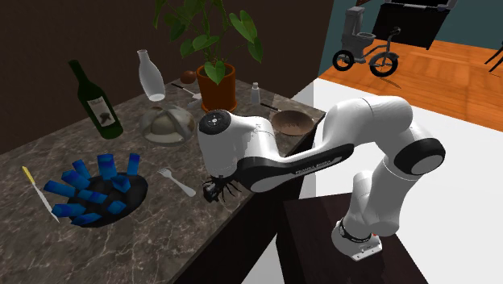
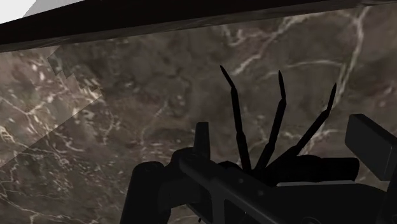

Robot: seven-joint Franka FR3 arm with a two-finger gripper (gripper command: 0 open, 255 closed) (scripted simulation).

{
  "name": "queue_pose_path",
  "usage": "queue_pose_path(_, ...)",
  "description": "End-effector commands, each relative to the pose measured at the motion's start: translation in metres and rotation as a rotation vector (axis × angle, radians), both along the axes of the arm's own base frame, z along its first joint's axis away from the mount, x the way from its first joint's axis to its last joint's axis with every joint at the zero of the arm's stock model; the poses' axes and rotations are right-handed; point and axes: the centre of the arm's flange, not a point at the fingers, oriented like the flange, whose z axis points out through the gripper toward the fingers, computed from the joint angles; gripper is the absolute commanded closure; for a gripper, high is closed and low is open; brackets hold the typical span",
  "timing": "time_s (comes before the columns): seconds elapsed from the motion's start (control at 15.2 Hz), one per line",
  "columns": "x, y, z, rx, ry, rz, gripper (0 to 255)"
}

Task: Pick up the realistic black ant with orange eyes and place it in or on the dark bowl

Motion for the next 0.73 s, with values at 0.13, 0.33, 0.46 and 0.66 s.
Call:
queue_pose_path(0.13,0.0,0.0,0.0,0.0,0.0,0.0,255)
queue_pose_path(0.33,0.0,-0.0002,0.0,0.0,0.0,0.0,255)
queue_pose_path(0.46,0.0001,0.0,-0.0001,0.0,0.0,0.0,255)
queue_pose_path(0.66,0.0002,0.0,0.0001,0.0,0.0,0.0,255)
